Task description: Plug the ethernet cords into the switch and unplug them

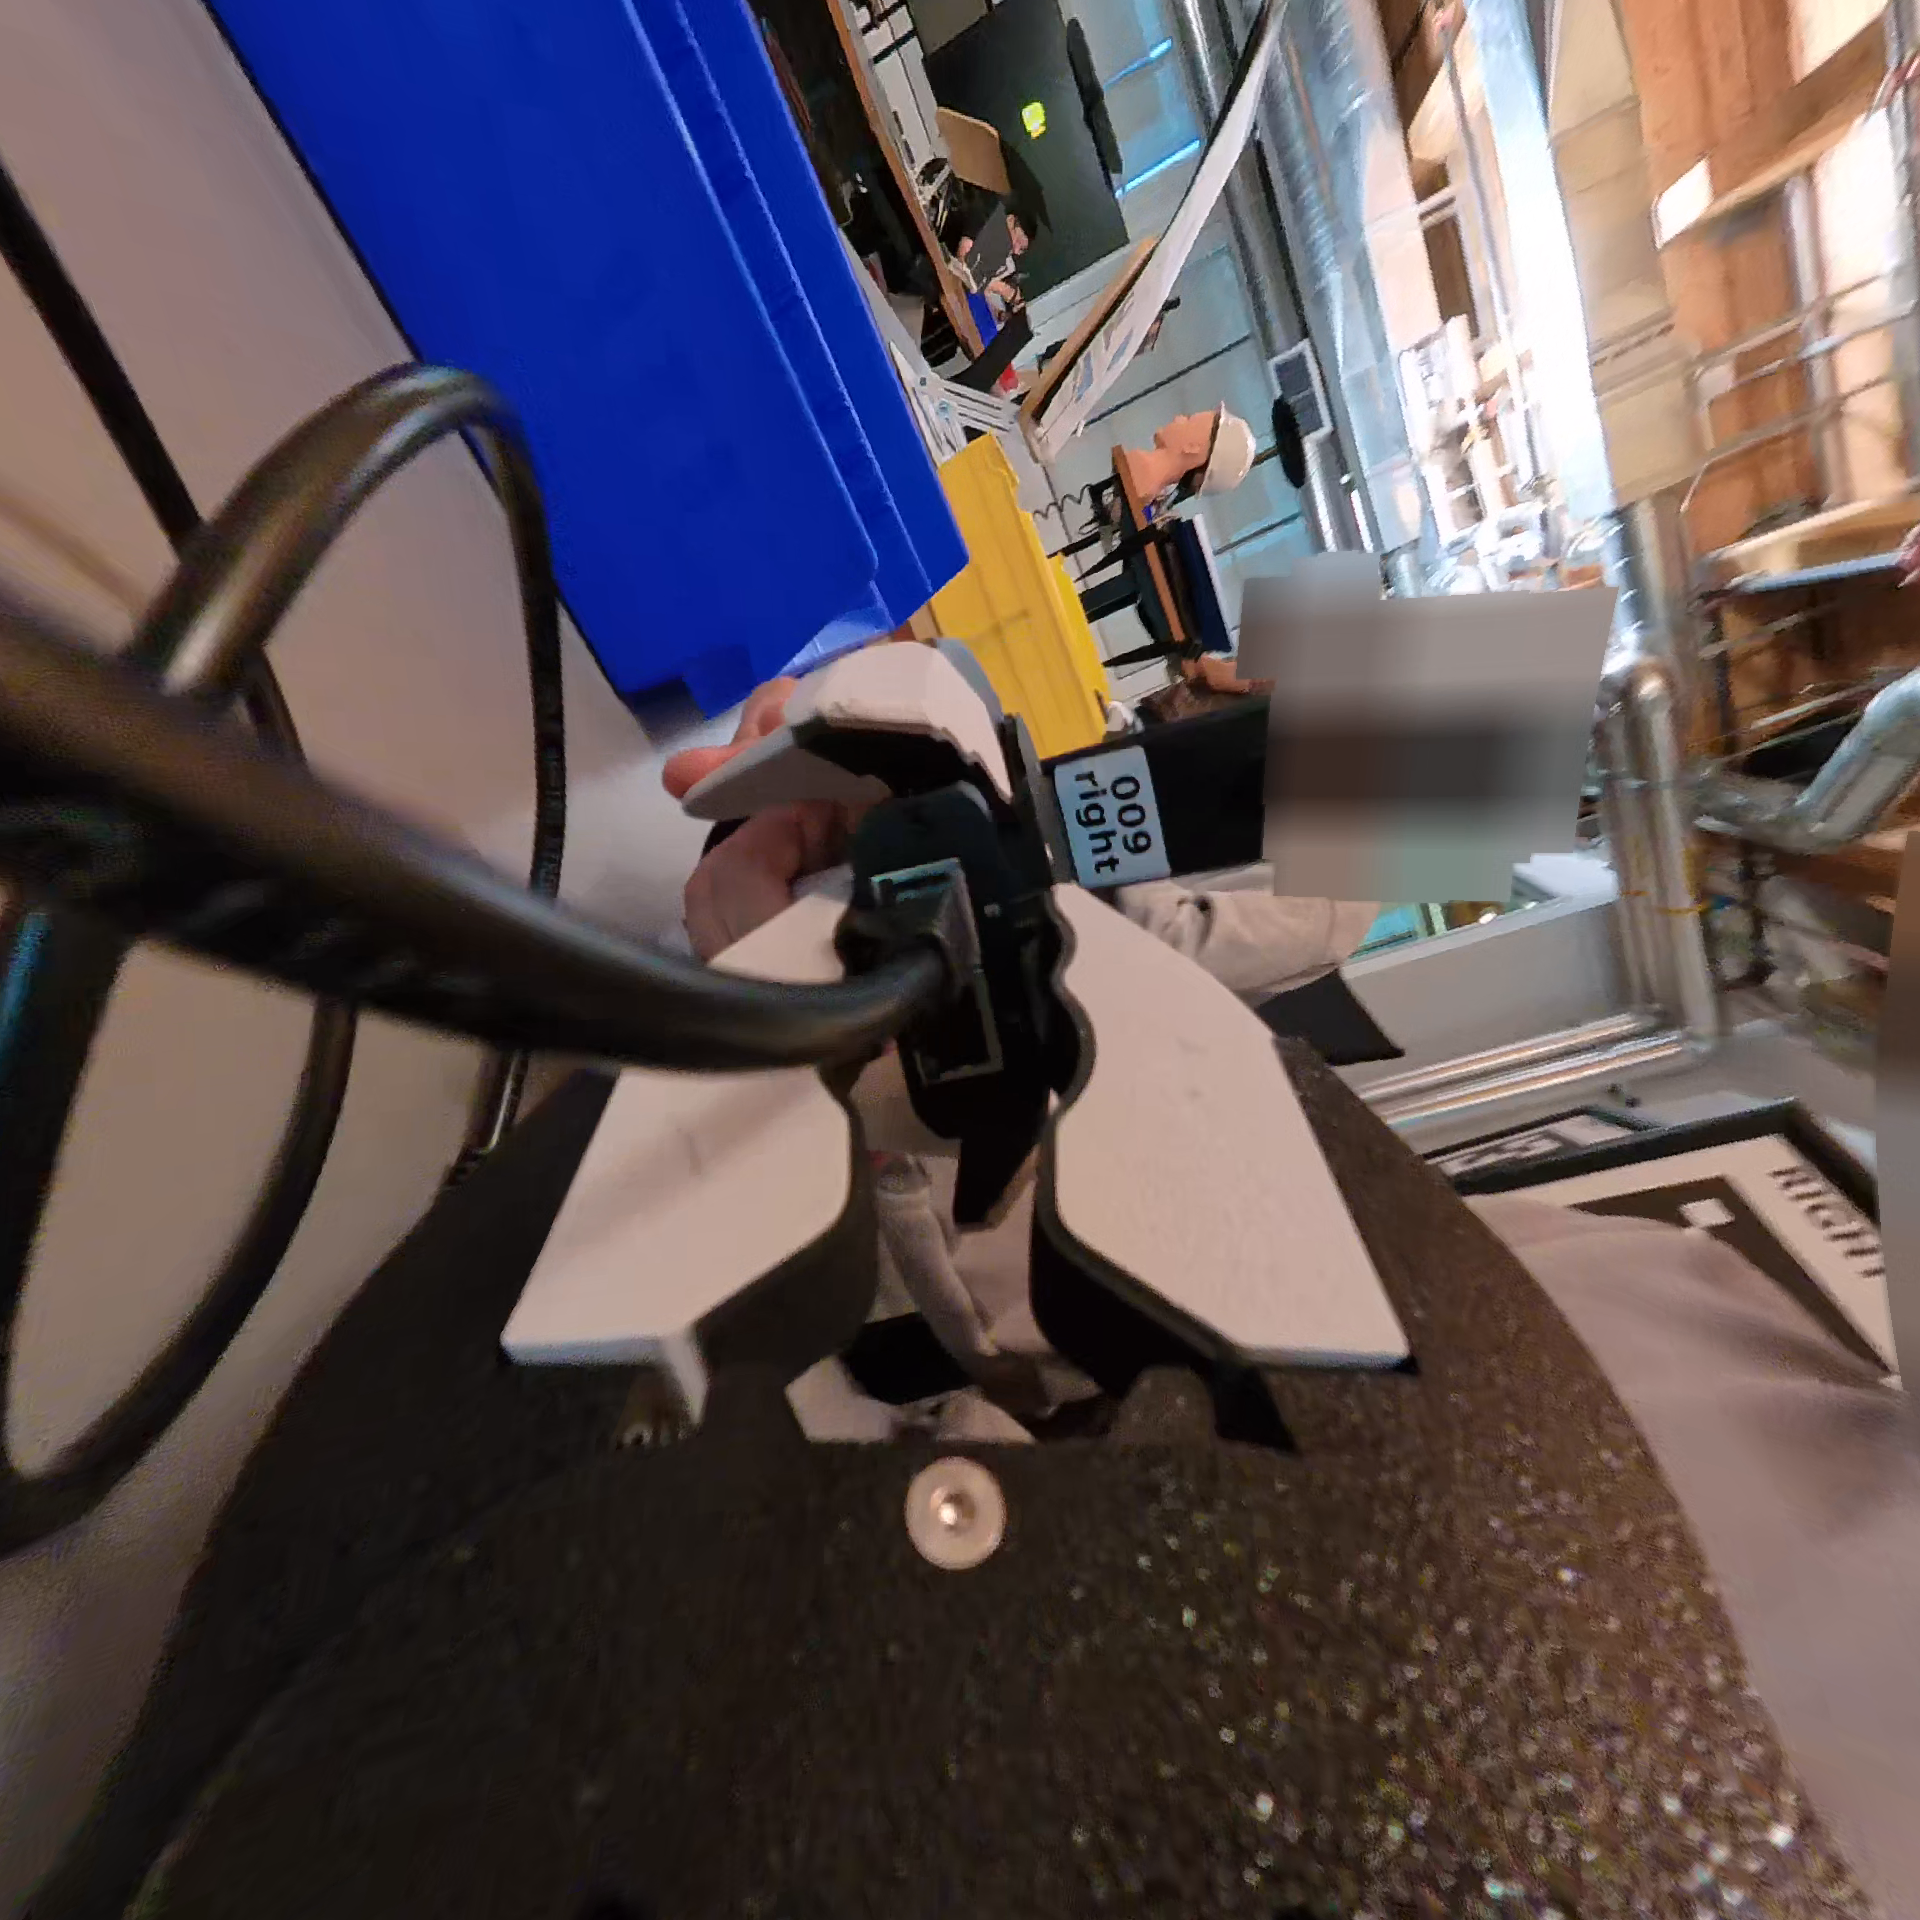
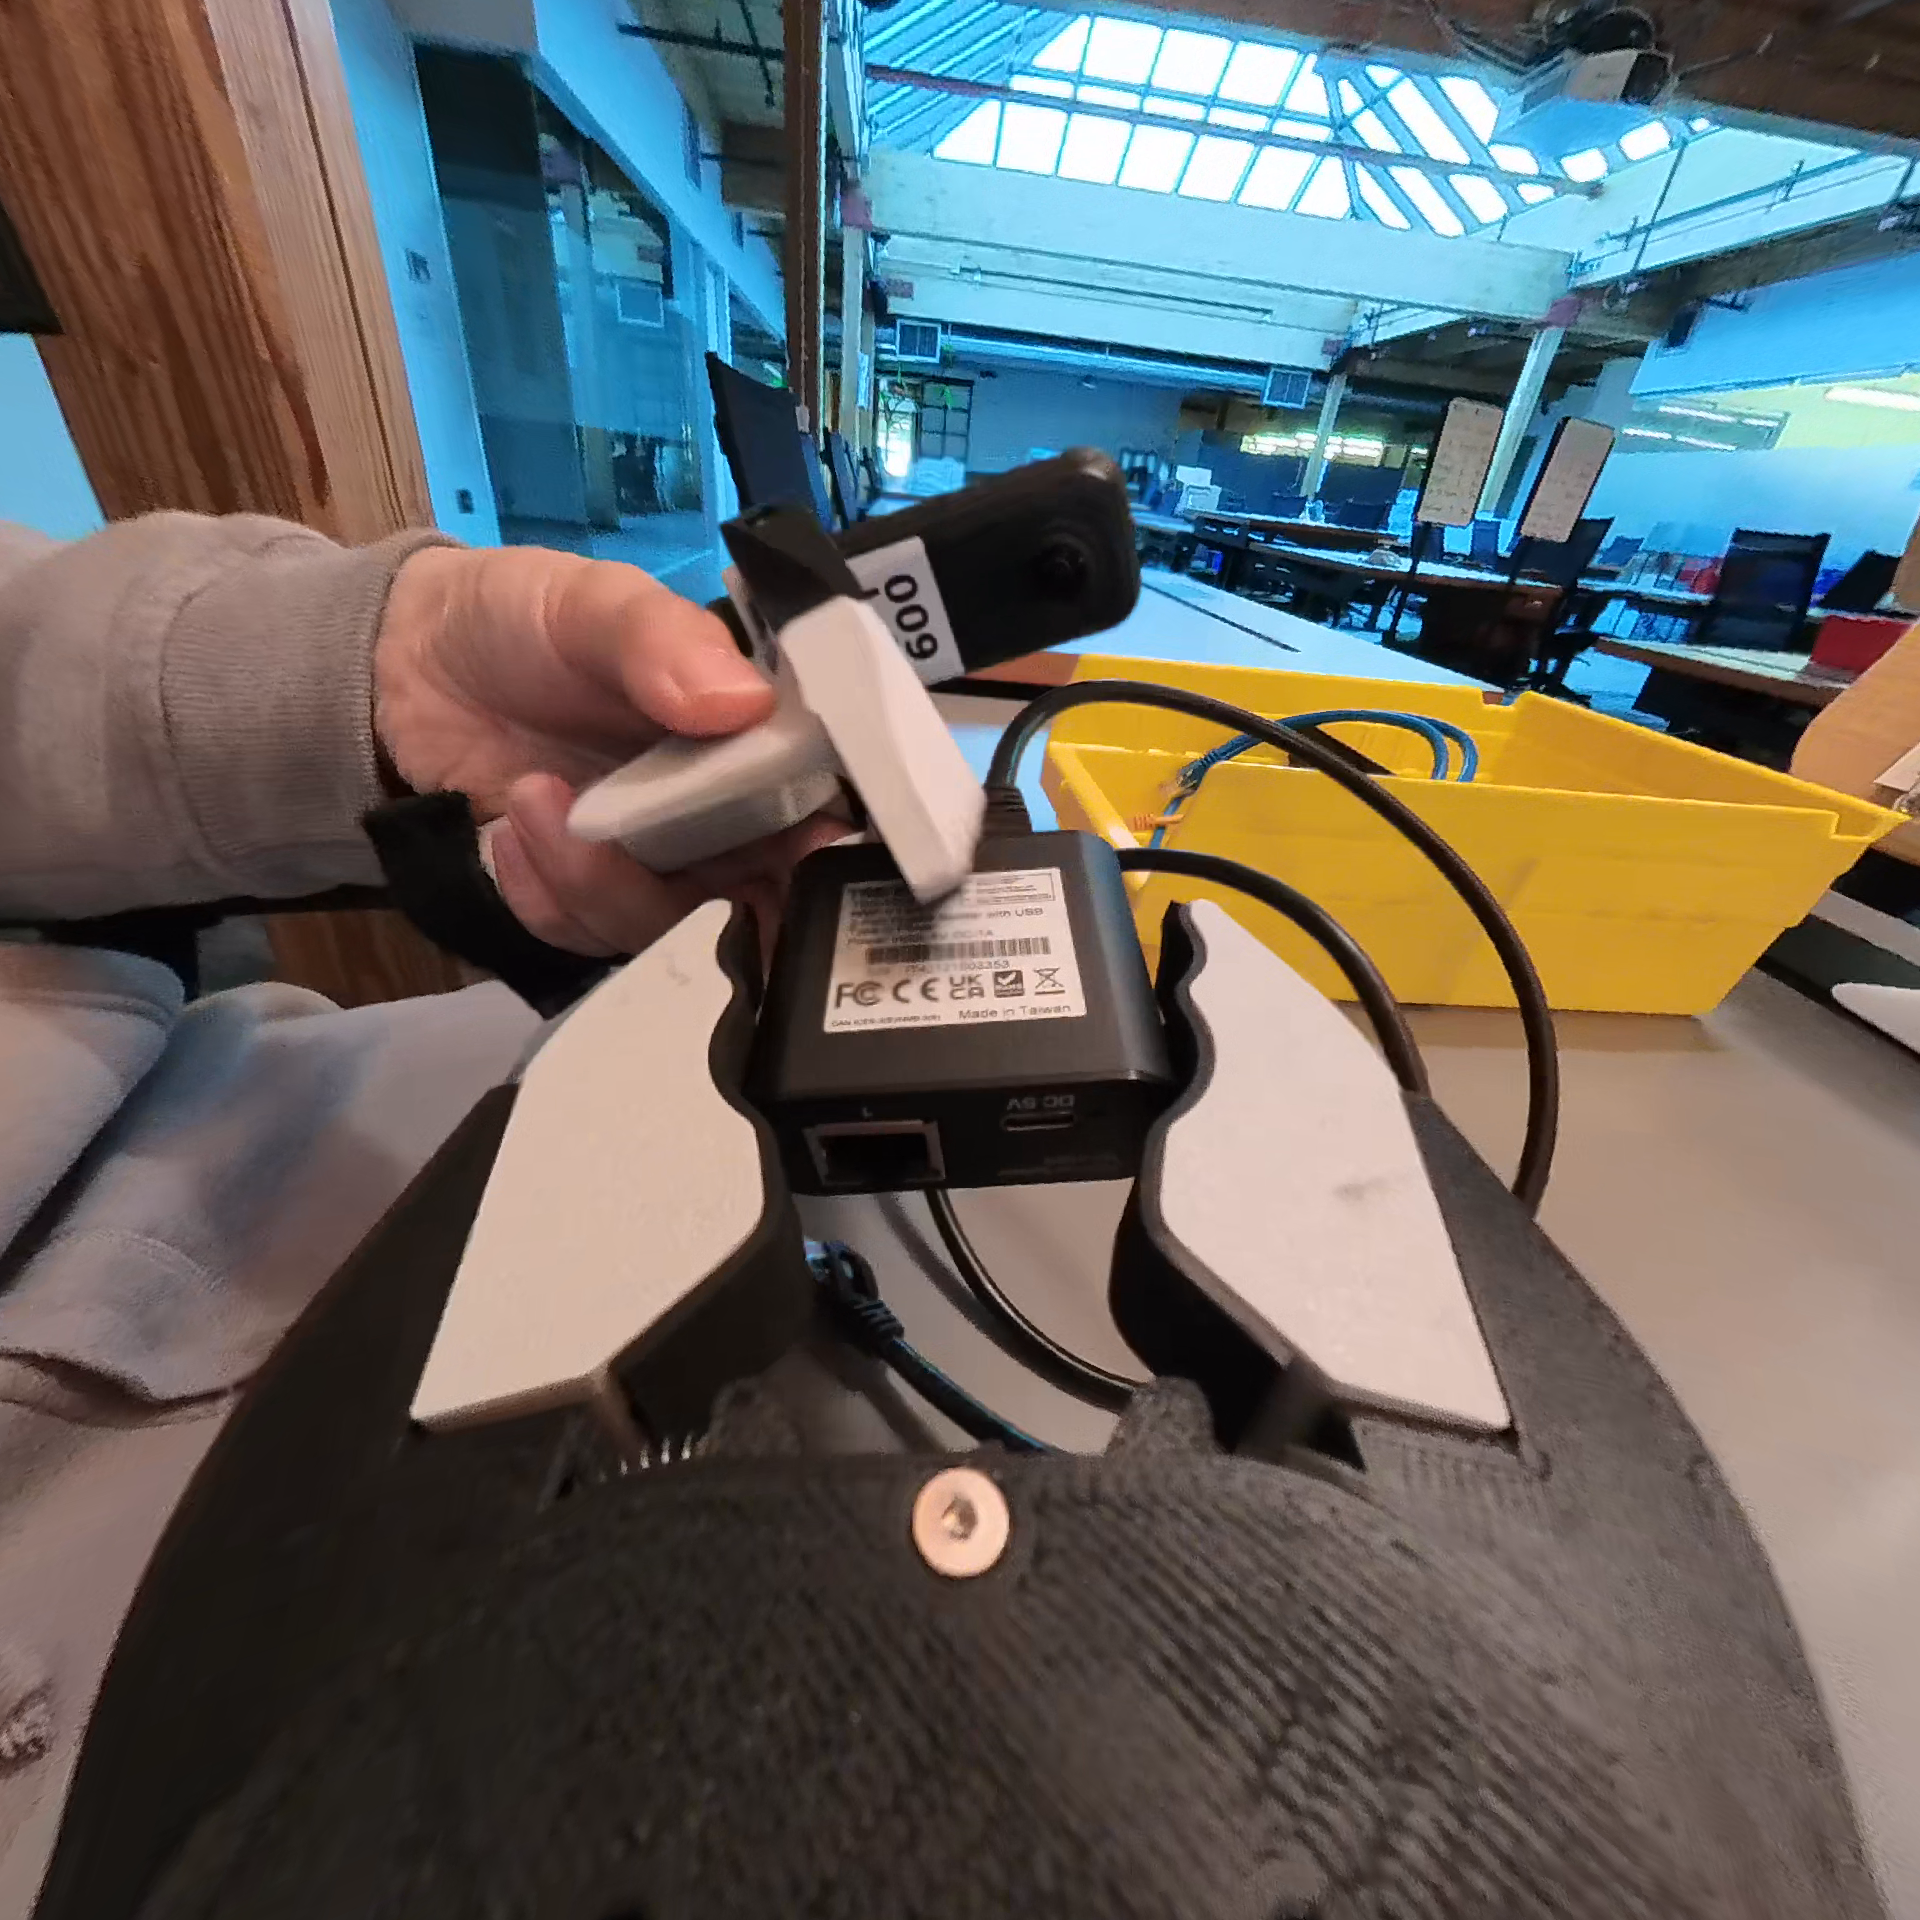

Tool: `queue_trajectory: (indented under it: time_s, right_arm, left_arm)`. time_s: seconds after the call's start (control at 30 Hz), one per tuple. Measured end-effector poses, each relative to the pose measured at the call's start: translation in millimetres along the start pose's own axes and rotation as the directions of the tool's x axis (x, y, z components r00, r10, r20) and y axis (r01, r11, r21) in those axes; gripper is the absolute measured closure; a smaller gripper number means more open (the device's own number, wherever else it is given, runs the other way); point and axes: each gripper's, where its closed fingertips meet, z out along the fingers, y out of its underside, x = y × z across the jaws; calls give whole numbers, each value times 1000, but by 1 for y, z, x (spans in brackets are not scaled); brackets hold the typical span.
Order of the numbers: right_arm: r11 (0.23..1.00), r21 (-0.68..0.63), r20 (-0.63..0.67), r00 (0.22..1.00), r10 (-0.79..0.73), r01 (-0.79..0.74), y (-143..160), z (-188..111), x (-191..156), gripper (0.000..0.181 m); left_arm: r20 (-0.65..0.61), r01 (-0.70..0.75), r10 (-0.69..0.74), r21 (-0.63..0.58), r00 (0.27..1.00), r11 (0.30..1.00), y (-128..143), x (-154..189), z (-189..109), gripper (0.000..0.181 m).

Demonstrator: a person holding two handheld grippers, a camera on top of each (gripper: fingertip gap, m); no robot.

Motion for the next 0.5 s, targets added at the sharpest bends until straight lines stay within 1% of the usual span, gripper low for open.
queue_trajectory:
  time_s: [0.03,0.13,0.27,0.33,0.37,0.4,0.43,0.47,0.5]
  right_arm:
    - [1000,8,1,1000,13,-13,-1,-1,1,106]
    - [999,20,-36,999,36,-35,0,-9,10,106]
    - [993,92,-110,990,89,-79,-8,-26,29,106]
    - [992,102,-138,986,89,-75,-8,-31,34,106]
    - [991,107,-148,985,92,-77,-9,-31,36,106]
    - [991,111,-147,984,97,-81,-9,-32,36,106]
    - [990,113,-162,982,99,-81,-9,-32,38,106]
    - [990,114,-174,980,97,-78,-9,-32,40,106]
    - [991,111,-169,981,96,-77,-9,-32,39,106]
  left_arm:
    - [2,-35,35,-3,999,999,1,2,-1,145]
    - [15,-97,97,-4,995,995,1,4,-12,137]
    - [0,-187,187,-2,982,982,1,16,-40,140]
    - [36,-288,288,-4,957,958,-5,18,-59,143]
    - [82,-349,350,-19,933,937,-11,16,-70,145]
    - [156,-413,416,-52,896,909,-19,8,-83,146]
    - [246,-483,494,-106,834,869,-29,-3,-98,148]
    - [351,-549,573,-177,740,817,-43,-18,-116,147]
    - [463,-594,637,-257,617,762,-60,-33,-137,147]
